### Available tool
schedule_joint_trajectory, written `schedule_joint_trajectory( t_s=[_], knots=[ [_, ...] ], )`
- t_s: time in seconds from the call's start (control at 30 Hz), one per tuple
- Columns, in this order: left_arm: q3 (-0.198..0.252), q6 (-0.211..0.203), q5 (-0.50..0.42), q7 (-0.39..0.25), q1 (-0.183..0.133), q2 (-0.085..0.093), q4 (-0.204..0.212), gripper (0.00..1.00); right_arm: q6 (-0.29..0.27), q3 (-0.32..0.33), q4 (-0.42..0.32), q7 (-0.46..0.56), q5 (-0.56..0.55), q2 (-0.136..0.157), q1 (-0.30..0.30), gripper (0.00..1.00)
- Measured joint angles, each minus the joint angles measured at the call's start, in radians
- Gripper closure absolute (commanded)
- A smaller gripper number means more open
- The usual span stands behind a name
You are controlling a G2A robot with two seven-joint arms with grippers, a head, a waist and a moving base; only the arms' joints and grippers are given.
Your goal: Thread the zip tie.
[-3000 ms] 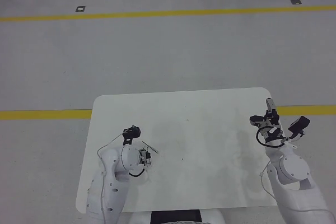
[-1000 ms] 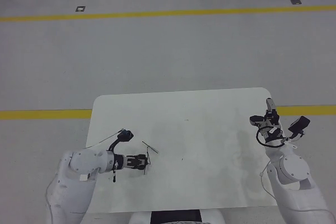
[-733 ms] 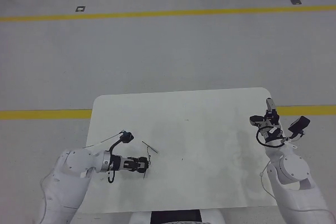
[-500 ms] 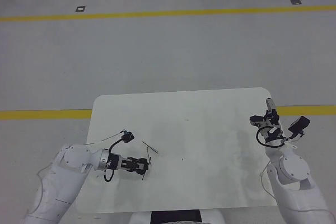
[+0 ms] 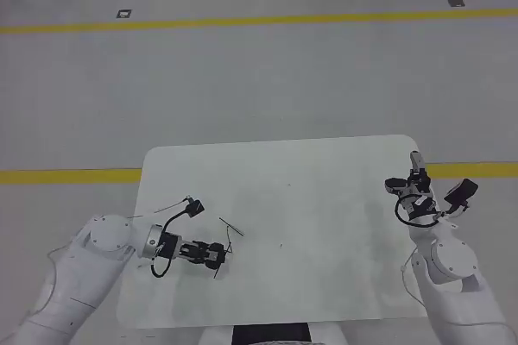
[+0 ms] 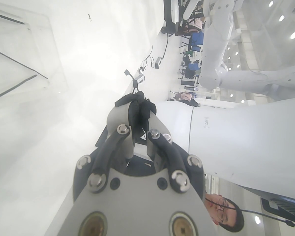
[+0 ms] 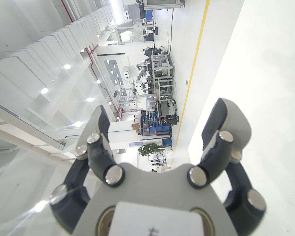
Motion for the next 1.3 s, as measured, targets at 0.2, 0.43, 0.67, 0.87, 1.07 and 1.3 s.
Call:
schedule_joint_trajectory(
  t_s=[0.2,0.43,0.67,0.87,1.07,1.3],
  knots=[
    [0.01,0.0,-0.018,0.017,0.001,-0.002,0.0,1.0,0.0,0.0,0.0,0.0,0.0,0.0,0.0,0.0],
    [0.024,0.0,-0.202,0.0,-0.01,0.006,-0.008,1.0,0.0,0.0,0.0,0.0,0.0,0.0,0.0,0.0],
    [0.027,0.0,-0.285,0.0,-0.023,0.026,-0.005,1.0,0.0,0.0,0.0,0.0,0.0,0.0,0.0,0.0],
    [0.028,0.0,-0.265,0.0,-0.027,0.042,0.004,1.0,0.0,0.0,0.0,0.0,0.0,0.0,0.0,0.0],
    [0.029,0.0,-0.261,0.0,-0.028,0.042,0.004,1.0,0.0,0.0,0.0,0.0,0.0,0.0,0.0,0.0],
    [0.034,0.004,-0.258,0.03,-0.025,0.041,0.016,1.0,0.0,0.0,0.0,0.0,0.0,0.0,0.0,0.0]
  ],
)
